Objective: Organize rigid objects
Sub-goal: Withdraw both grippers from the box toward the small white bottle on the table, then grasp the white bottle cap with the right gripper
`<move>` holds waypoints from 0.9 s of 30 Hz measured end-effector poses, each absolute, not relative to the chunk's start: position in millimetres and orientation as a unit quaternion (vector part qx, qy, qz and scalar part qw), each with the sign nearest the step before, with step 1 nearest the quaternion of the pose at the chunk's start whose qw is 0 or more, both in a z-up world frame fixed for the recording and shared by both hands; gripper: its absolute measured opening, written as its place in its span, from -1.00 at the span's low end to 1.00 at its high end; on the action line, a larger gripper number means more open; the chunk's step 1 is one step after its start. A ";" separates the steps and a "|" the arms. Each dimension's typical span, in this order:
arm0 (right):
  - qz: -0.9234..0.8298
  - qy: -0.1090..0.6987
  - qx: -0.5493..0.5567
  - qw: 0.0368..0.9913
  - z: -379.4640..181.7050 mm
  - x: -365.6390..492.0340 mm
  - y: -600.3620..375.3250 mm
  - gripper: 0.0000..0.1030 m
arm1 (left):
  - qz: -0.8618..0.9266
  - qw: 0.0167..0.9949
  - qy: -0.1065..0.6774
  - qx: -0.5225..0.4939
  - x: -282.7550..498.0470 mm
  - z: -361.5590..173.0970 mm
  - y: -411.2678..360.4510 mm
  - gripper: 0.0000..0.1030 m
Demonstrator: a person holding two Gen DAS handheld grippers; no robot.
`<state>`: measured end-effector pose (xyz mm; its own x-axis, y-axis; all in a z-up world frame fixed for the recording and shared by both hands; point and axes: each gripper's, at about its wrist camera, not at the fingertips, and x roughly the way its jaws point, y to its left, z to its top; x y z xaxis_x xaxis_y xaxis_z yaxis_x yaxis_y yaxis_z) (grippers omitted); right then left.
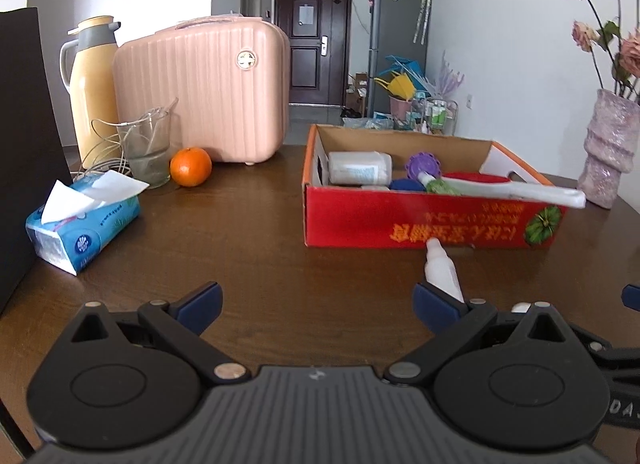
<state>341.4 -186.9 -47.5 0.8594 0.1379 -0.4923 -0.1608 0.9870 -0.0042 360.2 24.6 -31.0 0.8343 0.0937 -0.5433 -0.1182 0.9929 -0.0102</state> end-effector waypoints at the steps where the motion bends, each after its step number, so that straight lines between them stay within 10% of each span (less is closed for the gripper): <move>1: 0.076 0.257 -0.020 0.963 -48.6 340.6 -188.6 1.00 | 0.055 0.957 0.283 -0.020 357.6 -31.4 23.0 1.00; 15: 0.073 0.298 -0.012 0.952 -67.1 350.9 -189.1 0.96 | 0.036 0.953 0.301 -0.025 352.2 -39.2 19.5 1.00; 27: 0.095 0.340 -0.003 0.936 -79.3 388.5 -178.7 0.34 | 0.042 0.949 0.310 -0.030 356.2 -41.5 22.1 1.00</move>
<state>388.5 -178.7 -79.3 0.7507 0.1759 -0.6367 -0.1796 0.9819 0.0596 356.2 22.1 -41.5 0.8049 0.0606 -0.5903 -0.0982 0.9947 -0.0317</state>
